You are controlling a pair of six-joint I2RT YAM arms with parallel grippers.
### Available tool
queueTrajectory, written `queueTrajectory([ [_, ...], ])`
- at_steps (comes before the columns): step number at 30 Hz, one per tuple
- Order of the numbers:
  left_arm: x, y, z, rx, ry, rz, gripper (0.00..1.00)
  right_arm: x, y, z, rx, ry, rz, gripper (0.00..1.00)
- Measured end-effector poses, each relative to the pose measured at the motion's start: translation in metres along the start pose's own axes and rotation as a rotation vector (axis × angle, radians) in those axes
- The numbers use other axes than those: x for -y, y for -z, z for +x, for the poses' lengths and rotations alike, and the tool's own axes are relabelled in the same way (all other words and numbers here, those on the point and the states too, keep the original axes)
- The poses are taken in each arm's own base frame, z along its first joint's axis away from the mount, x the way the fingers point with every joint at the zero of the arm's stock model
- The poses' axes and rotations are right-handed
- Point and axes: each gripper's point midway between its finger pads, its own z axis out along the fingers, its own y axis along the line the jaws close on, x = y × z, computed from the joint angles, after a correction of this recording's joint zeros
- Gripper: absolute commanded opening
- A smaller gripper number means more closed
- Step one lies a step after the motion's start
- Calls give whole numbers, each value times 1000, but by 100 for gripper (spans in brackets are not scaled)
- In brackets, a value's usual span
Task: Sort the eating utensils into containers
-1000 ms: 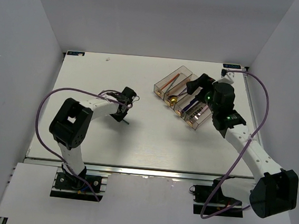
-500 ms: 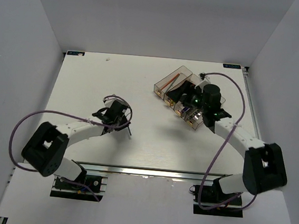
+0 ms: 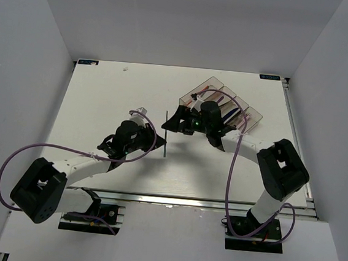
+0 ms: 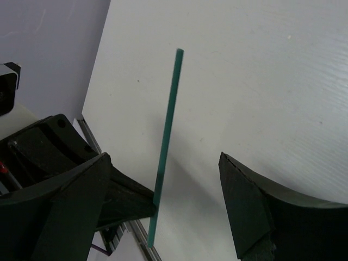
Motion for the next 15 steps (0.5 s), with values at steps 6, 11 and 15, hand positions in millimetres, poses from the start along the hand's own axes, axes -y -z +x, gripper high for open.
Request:
queueTrajectory([
  [6, 19, 1, 0, -18, -20, 97, 0, -12, -11, -4, 5, 21, -35, 38],
  [11, 22, 2, 0, -20, -30, 111, 24, -13, -19, -1, -10, 3, -50, 0],
  [15, 12, -1, -2, -18, -38, 41, 98, -13, -20, -4, -1, -16, -48, 0],
])
